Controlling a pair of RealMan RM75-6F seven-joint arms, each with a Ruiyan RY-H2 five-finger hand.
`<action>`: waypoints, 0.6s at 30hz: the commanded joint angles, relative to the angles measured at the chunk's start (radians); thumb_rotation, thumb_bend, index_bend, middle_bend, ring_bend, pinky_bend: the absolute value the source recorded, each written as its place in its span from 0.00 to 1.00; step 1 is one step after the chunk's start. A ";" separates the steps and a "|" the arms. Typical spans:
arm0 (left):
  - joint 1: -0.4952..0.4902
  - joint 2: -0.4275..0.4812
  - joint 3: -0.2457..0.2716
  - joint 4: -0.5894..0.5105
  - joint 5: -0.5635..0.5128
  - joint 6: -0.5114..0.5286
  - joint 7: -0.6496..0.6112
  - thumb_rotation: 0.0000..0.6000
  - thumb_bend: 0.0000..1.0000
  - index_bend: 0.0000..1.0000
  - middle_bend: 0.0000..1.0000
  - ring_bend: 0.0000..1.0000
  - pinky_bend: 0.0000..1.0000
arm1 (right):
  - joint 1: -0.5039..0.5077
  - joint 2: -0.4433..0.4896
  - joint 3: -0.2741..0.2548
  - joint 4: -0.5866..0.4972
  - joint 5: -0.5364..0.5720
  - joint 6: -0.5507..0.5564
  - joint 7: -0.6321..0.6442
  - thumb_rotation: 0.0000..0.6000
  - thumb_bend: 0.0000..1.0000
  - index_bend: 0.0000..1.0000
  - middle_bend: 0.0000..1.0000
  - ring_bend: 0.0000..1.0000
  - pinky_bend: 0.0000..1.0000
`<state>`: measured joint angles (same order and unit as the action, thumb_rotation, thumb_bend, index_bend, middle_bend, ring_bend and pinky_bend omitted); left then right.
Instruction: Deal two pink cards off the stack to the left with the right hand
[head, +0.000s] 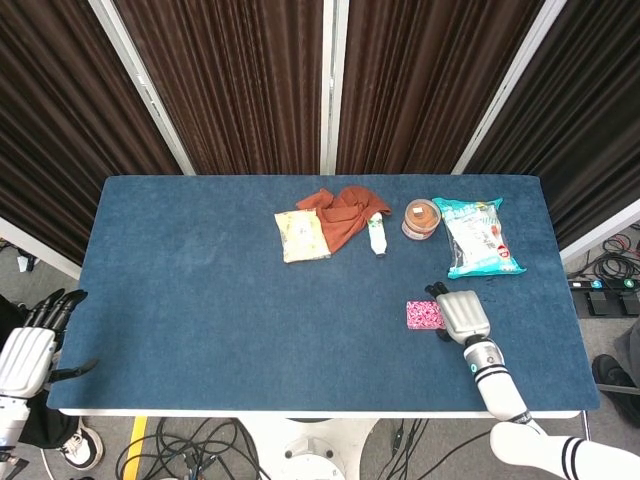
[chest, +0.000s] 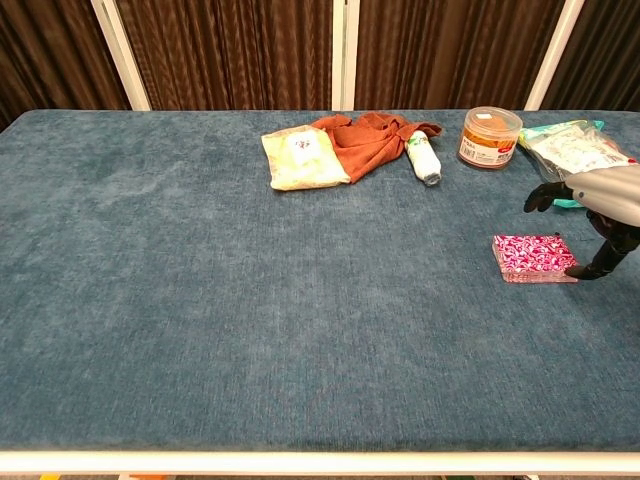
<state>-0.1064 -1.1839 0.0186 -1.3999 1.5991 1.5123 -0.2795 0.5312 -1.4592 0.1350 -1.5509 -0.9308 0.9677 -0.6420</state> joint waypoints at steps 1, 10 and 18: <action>0.000 0.000 0.000 0.003 -0.002 -0.001 -0.002 1.00 0.02 0.09 0.10 0.00 0.13 | 0.011 -0.009 -0.006 0.002 0.010 -0.003 -0.001 1.00 0.15 0.19 0.19 0.76 0.88; 0.002 -0.004 0.000 0.009 -0.003 -0.001 -0.008 1.00 0.01 0.09 0.10 0.00 0.13 | 0.039 -0.046 -0.023 0.028 0.046 0.003 -0.014 1.00 0.15 0.19 0.20 0.76 0.88; 0.004 -0.005 -0.001 0.016 -0.007 -0.004 -0.017 1.00 0.02 0.09 0.10 0.00 0.13 | 0.051 -0.066 -0.033 0.047 0.051 0.019 -0.012 1.00 0.15 0.23 0.24 0.76 0.88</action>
<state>-0.1026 -1.1888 0.0178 -1.3834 1.5916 1.5084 -0.2963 0.5814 -1.5253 0.1022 -1.5045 -0.8800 0.9866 -0.6541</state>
